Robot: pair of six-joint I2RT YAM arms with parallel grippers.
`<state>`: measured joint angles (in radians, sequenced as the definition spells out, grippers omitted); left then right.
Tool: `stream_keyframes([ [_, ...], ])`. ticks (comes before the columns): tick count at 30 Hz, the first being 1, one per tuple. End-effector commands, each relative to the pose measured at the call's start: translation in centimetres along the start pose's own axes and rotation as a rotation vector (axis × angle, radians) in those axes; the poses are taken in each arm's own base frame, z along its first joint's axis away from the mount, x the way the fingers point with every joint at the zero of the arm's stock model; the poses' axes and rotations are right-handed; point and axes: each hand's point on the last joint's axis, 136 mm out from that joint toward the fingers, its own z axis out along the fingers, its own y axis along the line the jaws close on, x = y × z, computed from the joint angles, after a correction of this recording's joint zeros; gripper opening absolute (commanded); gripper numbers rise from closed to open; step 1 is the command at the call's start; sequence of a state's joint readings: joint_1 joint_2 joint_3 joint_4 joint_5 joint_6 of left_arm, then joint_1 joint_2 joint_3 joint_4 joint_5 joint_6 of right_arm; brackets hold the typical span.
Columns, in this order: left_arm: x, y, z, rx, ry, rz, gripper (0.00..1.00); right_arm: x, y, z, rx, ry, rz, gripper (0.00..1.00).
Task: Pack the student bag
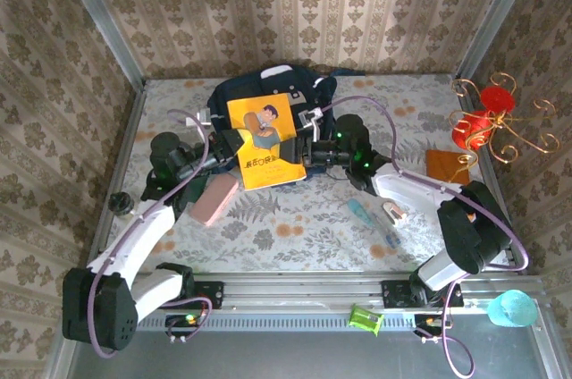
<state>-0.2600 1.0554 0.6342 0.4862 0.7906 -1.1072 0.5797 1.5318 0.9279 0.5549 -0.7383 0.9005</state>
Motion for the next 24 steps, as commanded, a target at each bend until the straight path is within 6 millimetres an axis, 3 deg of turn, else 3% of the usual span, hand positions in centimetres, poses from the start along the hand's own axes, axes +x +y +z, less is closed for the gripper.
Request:
stream_keyframes([
  [1, -1.7, -0.1, -0.1, 0.002, -0.075, 0.041, 0.00, -1.4, 2.5, -1.1, -0.046, -0.071, -0.035, 0.48],
  [7, -1.1, 2.6, 0.6, -0.066, -0.046, 0.022, 0.00, -2.0, 1.2, -1.5, 0.011, -0.106, 0.007, 0.21],
  [9, -0.8, 3.6, 0.8, -0.102, -0.031, 0.029, 0.15, -2.1, 0.0, -1.6, 0.054, -0.105, 0.039, 0.07],
  [11, -0.4, 4.7, 1.0, -0.160, -0.012, 0.066, 0.37, -2.4, -1.4, -2.3, 0.099, -0.115, 0.071, 0.01],
  [13, -0.2, 6.4, 0.9, -0.273, 0.007, 0.154, 0.54, -2.9, -3.1, -3.6, 0.153, -0.136, 0.107, 0.00],
  [17, 0.6, 9.9, 1.2, -0.547, 0.103, 0.457, 0.66, -4.0, -6.4, -7.5, 0.303, -0.183, 0.130, 0.00],
  [18, 0.7, 10.5, 1.7, -0.592, 0.138, 0.538, 0.68, -4.6, -6.0, -9.1, 0.341, -0.205, 0.101, 0.00],
  [21, 0.8, 12.7, 3.1, -0.681, 0.242, 0.648, 0.71, -5.0, -7.0, -12.0, 0.469, -0.212, 0.070, 0.00],
  [24, 2.1, 13.8, 5.8, -0.678, 0.351, 0.767, 0.76, -5.1, -6.9, -14.0, 0.529, -0.216, 0.043, 0.00],
])
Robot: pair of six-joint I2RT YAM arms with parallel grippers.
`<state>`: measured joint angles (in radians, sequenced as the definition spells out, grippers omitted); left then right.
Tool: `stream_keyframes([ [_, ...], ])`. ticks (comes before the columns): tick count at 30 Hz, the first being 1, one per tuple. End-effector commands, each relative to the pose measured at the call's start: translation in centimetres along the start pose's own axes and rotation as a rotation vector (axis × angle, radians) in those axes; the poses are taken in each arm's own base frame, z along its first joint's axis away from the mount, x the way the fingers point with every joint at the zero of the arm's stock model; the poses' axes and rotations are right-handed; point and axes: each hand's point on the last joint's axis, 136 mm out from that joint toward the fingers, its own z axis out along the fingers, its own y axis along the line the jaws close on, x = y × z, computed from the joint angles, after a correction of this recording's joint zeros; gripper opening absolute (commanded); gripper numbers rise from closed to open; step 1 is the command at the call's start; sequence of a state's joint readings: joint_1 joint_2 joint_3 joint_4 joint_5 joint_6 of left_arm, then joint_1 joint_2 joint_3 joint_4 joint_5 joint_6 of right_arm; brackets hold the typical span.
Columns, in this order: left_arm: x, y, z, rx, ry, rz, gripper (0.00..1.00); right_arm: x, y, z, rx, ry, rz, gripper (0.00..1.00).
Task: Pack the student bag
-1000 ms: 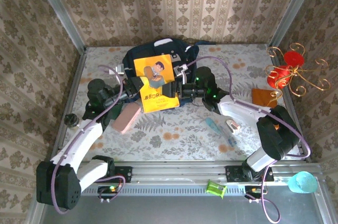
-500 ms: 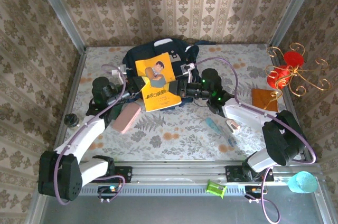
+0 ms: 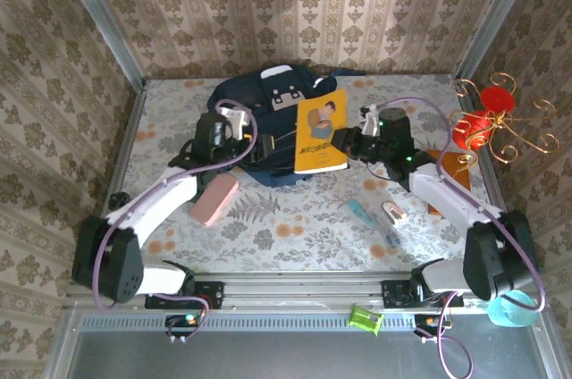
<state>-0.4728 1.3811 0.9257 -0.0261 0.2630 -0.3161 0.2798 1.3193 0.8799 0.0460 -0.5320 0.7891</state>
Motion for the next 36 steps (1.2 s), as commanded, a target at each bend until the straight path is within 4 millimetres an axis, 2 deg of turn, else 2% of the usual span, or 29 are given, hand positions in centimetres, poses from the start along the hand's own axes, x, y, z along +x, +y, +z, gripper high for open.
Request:
stream_keyframes([
  [1, 2.1, 1.3, 2.6, -0.115, 0.124, 0.285, 0.76, -1.2, 1.3, -2.7, 0.043, -0.037, -0.132, 0.00],
  [6, 4.0, -0.9, 6.1, -0.045, 0.249, 0.442, 0.68, -1.2, -0.2, -4.5, 0.119, -0.059, -0.158, 0.00],
  [9, 5.4, -2.5, 7.1, 0.038, 0.308, 0.463, 0.64, -1.3, -1.1, -5.3, 0.148, -0.070, -0.157, 0.00],
  [14, 7.0, -4.0, 8.1, 0.100, 0.347, 0.501, 0.65, -1.7, -2.4, -6.5, 0.184, -0.094, -0.149, 0.00],
  [19, 8.1, -3.7, 9.1, 0.063, 0.404, 0.567, 0.65, -1.5, -2.9, -6.4, 0.173, -0.086, -0.125, 0.00],
  [22, 8.1, -3.4, 9.6, 0.051, 0.420, 0.582, 0.60, -1.3, -2.9, -6.1, 0.158, -0.078, -0.114, 0.00],
  [29, 7.8, -2.3, 10.2, -0.011, 0.436, 0.618, 0.38, -1.1, -2.5, -5.9, 0.132, -0.063, -0.105, 0.00],
  [36, 6.7, -2.6, 10.0, -0.019, 0.411, 0.626, 0.19, -1.0, -2.5, -5.6, 0.123, -0.048, -0.098, 0.00],
])
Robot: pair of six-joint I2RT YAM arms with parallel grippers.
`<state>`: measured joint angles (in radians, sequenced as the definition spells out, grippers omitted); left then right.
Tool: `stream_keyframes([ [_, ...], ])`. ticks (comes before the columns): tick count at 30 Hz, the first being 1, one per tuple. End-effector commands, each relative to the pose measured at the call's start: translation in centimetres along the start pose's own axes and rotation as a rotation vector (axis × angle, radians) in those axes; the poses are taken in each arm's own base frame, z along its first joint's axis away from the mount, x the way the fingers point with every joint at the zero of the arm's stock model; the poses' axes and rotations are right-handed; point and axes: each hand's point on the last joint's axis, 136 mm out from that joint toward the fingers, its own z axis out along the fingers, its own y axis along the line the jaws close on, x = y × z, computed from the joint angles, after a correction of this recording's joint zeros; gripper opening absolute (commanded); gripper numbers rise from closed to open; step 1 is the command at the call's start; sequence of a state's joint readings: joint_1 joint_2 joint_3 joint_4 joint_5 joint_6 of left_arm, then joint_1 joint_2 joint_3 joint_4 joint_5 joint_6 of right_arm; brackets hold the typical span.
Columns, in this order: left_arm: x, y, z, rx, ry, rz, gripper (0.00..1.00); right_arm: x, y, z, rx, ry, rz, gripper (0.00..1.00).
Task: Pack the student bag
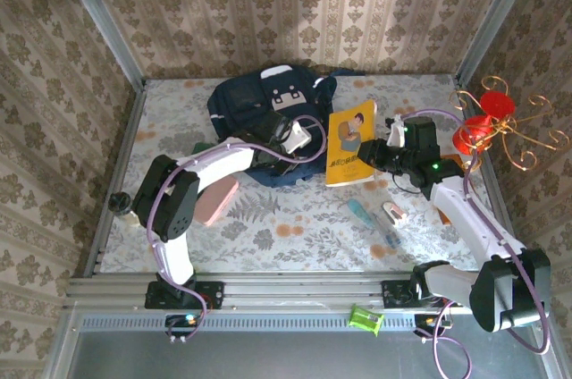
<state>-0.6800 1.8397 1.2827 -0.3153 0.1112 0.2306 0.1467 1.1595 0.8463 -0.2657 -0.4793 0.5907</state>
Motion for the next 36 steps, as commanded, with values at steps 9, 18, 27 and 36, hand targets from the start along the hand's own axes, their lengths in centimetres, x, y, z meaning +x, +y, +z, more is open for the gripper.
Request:
stream_keyframes([
  [9, -3.3, 3.0, -3.8, -0.204, -0.110, 0.115, 0.00, -0.9, 2.8, -0.3, -0.101, -0.006, -0.002, 0.00],
  [18, -8.7, 7.1, -12.6, -0.594, -0.335, 0.234, 0.00, 1.4, 5.7, 0.8, -0.155, 0.097, 0.040, 0.00],
  [27, -12.2, 9.0, -18.3, -0.790, -0.482, 0.249, 0.00, 3.6, 9.4, 6.0, -0.243, 0.200, 0.124, 0.00],
  [36, -12.6, 8.9, -17.3, -0.740, -0.491, 0.205, 0.00, 1.3, 7.2, 0.7, -0.089, 0.057, 0.010, 0.00],
])
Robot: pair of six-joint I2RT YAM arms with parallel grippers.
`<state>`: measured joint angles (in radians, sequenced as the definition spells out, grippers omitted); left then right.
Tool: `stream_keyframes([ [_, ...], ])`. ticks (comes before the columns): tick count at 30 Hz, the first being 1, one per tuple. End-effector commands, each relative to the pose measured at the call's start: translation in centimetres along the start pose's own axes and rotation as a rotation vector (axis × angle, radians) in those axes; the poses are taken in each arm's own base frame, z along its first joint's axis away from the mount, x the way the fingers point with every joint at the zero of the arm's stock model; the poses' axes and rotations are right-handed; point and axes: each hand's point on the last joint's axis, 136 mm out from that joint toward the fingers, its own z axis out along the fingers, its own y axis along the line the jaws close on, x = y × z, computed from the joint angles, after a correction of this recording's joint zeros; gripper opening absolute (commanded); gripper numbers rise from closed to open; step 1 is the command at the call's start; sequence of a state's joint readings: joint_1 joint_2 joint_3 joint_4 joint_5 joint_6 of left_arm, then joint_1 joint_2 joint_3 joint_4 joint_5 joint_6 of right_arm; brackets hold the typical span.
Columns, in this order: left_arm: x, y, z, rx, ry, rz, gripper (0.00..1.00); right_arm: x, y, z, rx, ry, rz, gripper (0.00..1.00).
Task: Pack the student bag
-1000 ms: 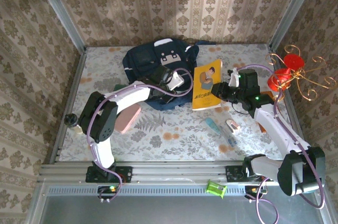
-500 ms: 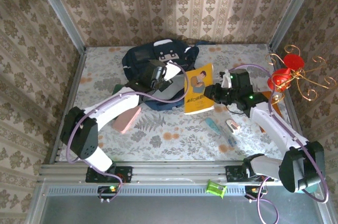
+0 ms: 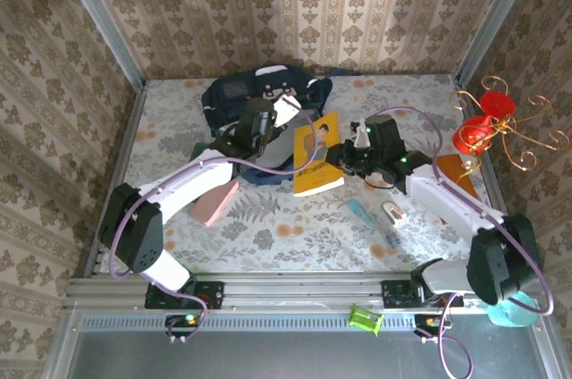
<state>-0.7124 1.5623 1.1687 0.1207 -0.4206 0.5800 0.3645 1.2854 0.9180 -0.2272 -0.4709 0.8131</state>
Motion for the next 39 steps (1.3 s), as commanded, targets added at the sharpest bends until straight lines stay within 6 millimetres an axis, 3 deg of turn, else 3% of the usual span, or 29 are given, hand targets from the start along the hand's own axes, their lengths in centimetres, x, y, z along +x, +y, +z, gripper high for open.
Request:
stream_keyframes([
  [1, -4.1, 3.0, -1.1, -0.061, -0.126, -0.100, 0.00, -1.4, 2.2, -4.0, 0.004, -0.095, -0.114, 0.00],
  [3, -4.6, 3.0, -1.3, -0.043, -0.139, -0.121, 0.00, -0.6, 2.0, -4.0, -0.008, -0.073, -0.098, 0.00],
  [7, -5.5, 3.2, -1.6, -0.018, -0.160, -0.175, 0.00, 0.4, 2.1, -1.9, -0.085, -0.050, -0.020, 0.00],
  [12, -6.6, 3.6, -1.9, -0.035, -0.180, -0.179, 0.00, 0.1, 4.0, 1.6, -0.181, -0.066, 0.055, 0.00],
  [17, -7.9, 4.2, -2.6, -0.040, -0.201, -0.180, 0.00, -0.9, 4.3, 5.3, -0.206, -0.091, 0.129, 0.00],
  [28, -9.1, 3.3, -2.8, 0.005, -0.220, -0.193, 0.00, -6.6, 5.6, 13.5, -0.307, -0.194, 0.269, 0.00],
  [33, -9.5, 3.3, -3.1, 0.013, -0.225, -0.213, 0.00, -9.7, 3.8, 16.6, -0.264, -0.317, 0.339, 0.00],
  [37, -9.7, 3.5, -3.3, 0.016, -0.219, -0.244, 0.00, -11.8, 3.5, 18.6, -0.232, -0.420, 0.352, 0.00],
  [39, -9.7, 3.4, -3.1, 0.021, -0.201, -0.248, 0.00, -12.8, 3.0, 19.7, -0.190, -0.476, 0.339, 0.07],
])
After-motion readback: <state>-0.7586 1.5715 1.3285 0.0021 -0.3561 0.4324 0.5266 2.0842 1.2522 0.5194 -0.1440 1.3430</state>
